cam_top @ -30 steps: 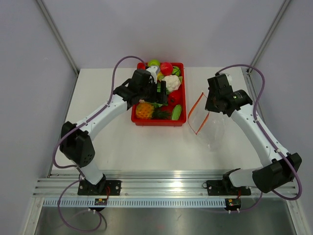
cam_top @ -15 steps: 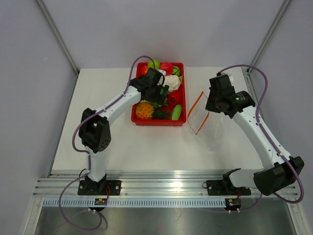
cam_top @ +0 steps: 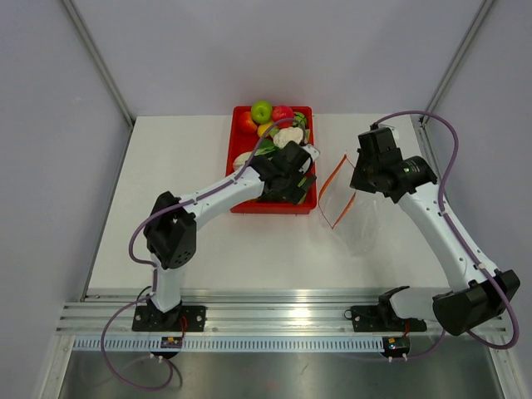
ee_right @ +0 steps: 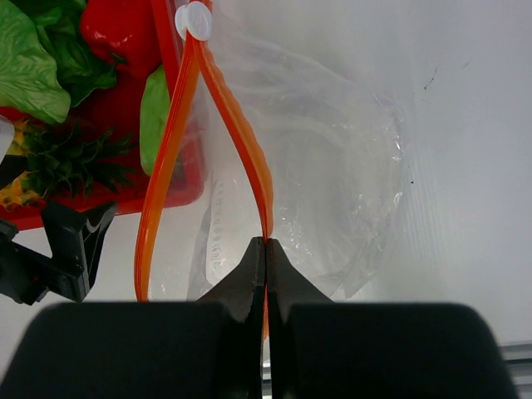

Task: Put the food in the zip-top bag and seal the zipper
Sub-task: Pick up the fake fruit from the bin.

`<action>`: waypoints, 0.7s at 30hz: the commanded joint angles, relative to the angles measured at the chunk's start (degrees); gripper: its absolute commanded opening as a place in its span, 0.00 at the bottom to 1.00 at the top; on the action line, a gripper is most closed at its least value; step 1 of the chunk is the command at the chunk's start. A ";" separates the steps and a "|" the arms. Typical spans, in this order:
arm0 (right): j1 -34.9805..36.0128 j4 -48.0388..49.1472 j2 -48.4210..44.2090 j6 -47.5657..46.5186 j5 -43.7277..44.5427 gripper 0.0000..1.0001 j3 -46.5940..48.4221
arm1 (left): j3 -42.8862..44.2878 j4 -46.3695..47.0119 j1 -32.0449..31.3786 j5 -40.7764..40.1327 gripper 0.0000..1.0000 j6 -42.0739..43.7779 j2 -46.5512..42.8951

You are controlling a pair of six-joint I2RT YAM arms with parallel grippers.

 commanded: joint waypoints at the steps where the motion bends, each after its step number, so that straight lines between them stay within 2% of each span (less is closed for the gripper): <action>1: 0.31 -0.39 -2.08 0.81 0.25 0.00 -0.42 | -1.01 2.94 1.80 -3.50 0.86 0.57 -1.18; 10: 0.31 -0.22 -2.43 0.99 0.25 0.00 -1.12 | -1.98 5.13 2.59 -3.95 0.83 0.13 -2.58; 15: 0.31 -0.30 -2.69 1.08 0.33 0.00 -1.21 | 6.61 3.82 2.06 -3.33 0.80 4.86 1.18; 21: 0.31 -0.92 -3.13 0.99 0.69 0.00 -0.86 | 15.32 4.17 3.20 -0.61 0.80 6.37 7.69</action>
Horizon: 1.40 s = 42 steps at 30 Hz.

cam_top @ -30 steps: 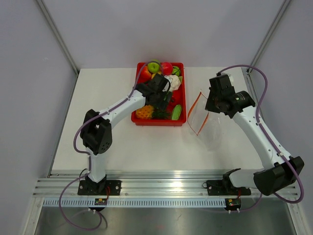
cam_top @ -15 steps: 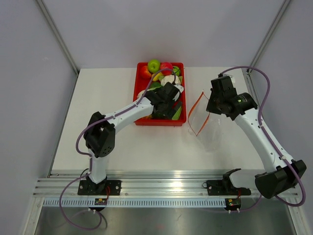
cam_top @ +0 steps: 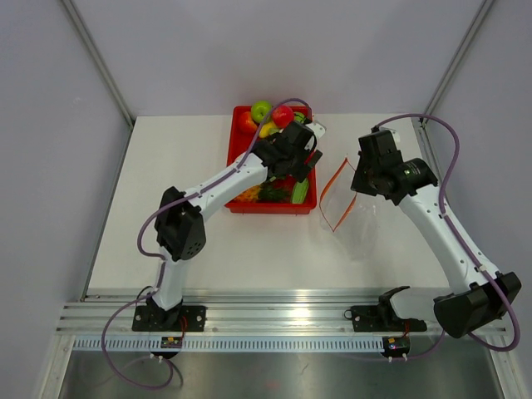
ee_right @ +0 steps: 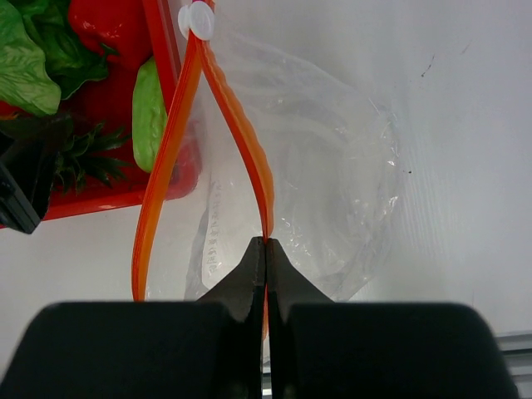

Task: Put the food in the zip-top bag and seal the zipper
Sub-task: Pick up the fake fruit from the bin.

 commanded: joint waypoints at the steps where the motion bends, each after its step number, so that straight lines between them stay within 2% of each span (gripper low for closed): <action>1: 0.31 -0.33 -2.22 0.29 0.69 0.00 0.49 | 7.54 2.14 1.24 2.32 0.80 2.00 4.91; 8: 0.31 -2.00 -2.83 0.38 1.56 0.00 1.37 | 19.41 2.40 2.30 5.23 0.81 2.44 14.41; 12: 0.31 -2.44 -3.18 0.47 1.91 0.00 1.29 | 22.95 2.75 3.35 4.62 0.81 1.30 18.64; 14: 0.31 -2.70 -3.10 0.29 2.35 0.00 1.29 | 23.04 3.37 3.61 3.65 0.86 0.68 19.52; 17: 0.22 -2.79 -2.83 0.12 2.53 0.00 1.55 | 23.74 3.54 4.58 7.32 0.89 -1.07 20.75; 28: 0.31 -2.79 -2.13 0.47 3.41 0.00 1.55 | 24.97 3.98 4.93 8.92 0.82 -1.78 24.35; 42: 0.31 -1.74 -0.99 -0.06 2.44 0.00 1.20 | 24.10 3.46 5.11 7.51 0.82 -3.89 26.55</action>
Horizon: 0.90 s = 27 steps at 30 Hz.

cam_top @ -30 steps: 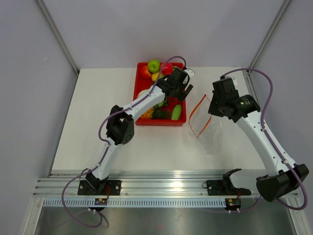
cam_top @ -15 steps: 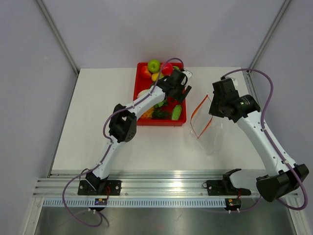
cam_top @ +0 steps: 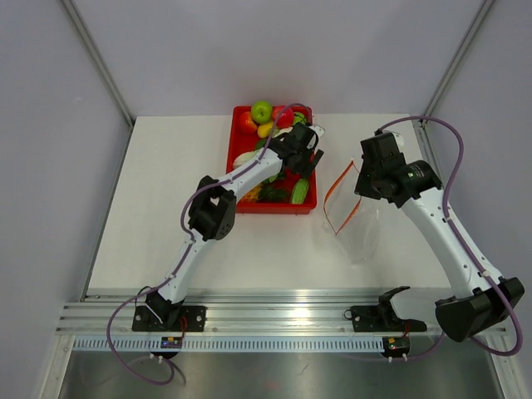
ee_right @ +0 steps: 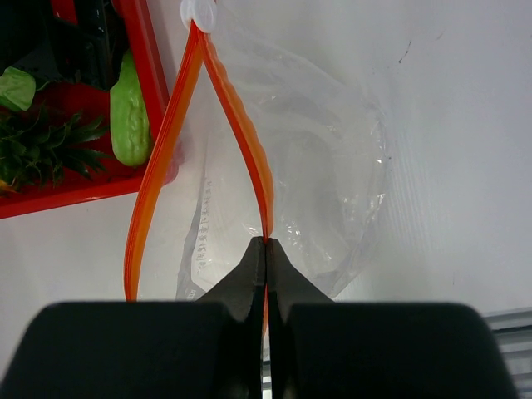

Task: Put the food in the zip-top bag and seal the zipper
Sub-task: Pick up the fake fruit from the bin.

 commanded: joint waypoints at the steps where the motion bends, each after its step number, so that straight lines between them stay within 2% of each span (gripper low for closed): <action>1: 0.31 1.37 0.61 -0.17 0.78 0.00 1.18 | 2.02 1.58 -0.03 0.10 0.82 -1.05 0.37; 3: 0.31 1.37 0.44 -0.17 0.78 0.00 1.09 | 1.93 1.58 0.06 0.10 0.82 -0.96 0.28; 7: 0.31 1.28 -0.09 -0.08 0.96 0.00 0.83 | 1.67 1.40 0.06 -0.16 0.58 -1.14 -1.12; 8: 0.39 1.36 -0.18 -0.17 0.96 0.00 0.83 | 1.58 1.31 0.06 -0.42 0.48 -1.31 -1.65; 10: 0.31 1.19 -0.36 -0.25 0.78 0.00 0.74 | 1.67 0.27 0.06 -1.21 0.38 -1.83 -4.10; 11: 0.22 1.19 -0.18 -0.26 0.09 0.00 0.65 | 1.15 -0.09 0.06 -1.57 0.29 -2.27 -5.42; 15: 0.31 1.71 0.34 -0.34 -1.06 0.00 0.21 | -5.70 1.66 0.06 -2.01 0.12 -4.12 -14.38; 17: 0.31 2.33 0.61 -0.26 -1.85 0.00 -0.14 | -9.82 3.15 0.06 -1.48 0.08 -4.48 -19.64; 23: 0.31 3.91 0.70 0.36 -4.93 0.00 0.39 | -13.88 2.11 0.06 1.15 0.05 -4.47 -28.79; 27: 0.31 4.61 1.40 0.62 -5.19 0.00 0.30 | -16.34 1.31 0.06 7.28 0.04 -5.53 -33.71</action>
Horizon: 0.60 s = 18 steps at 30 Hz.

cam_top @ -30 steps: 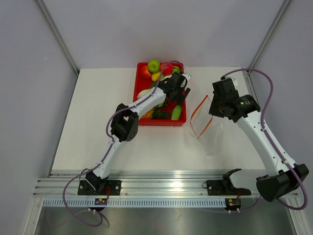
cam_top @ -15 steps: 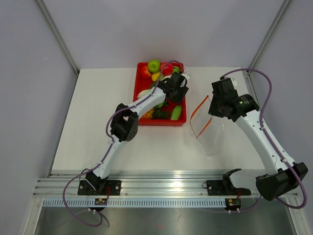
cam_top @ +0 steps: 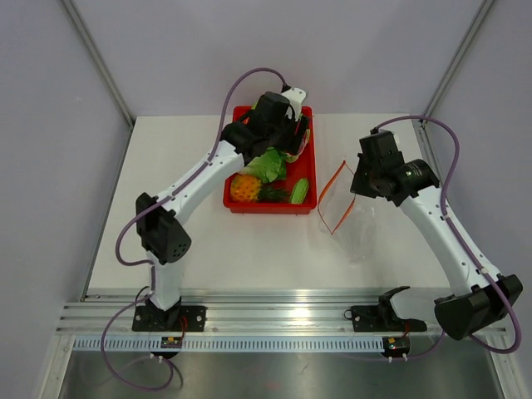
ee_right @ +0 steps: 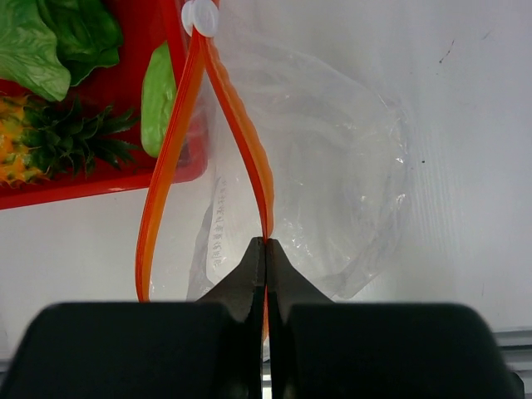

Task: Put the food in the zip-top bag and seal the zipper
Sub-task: Pick up the fake fruit from the bin, then place the fake fruit in the zipper food storage bag.

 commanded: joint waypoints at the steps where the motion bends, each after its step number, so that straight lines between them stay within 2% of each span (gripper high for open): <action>1: 0.33 2.80 0.61 0.71 -1.50 0.00 0.32 | -2.58 0.70 -0.03 7.43 0.04 -2.07 -5.38; 7: 0.33 5.00 0.79 1.59 -3.70 0.00 0.67 | -8.11 2.63 -0.03 22.19 0.03 -7.69 -13.72; 11: 0.41 5.88 2.02 1.76 -4.92 0.00 1.28 | -16.35 8.07 -0.03 31.34 0.02 -12.70 -18.21; 15: 0.33 7.19 2.46 2.38 -5.81 0.00 1.64 | -20.06 12.91 -0.11 40.12 0.00 -17.89 -19.36; 18: 0.33 7.81 2.72 2.64 -6.33 0.00 1.81 | -21.99 14.40 -0.29 43.21 0.00 -20.18 -19.63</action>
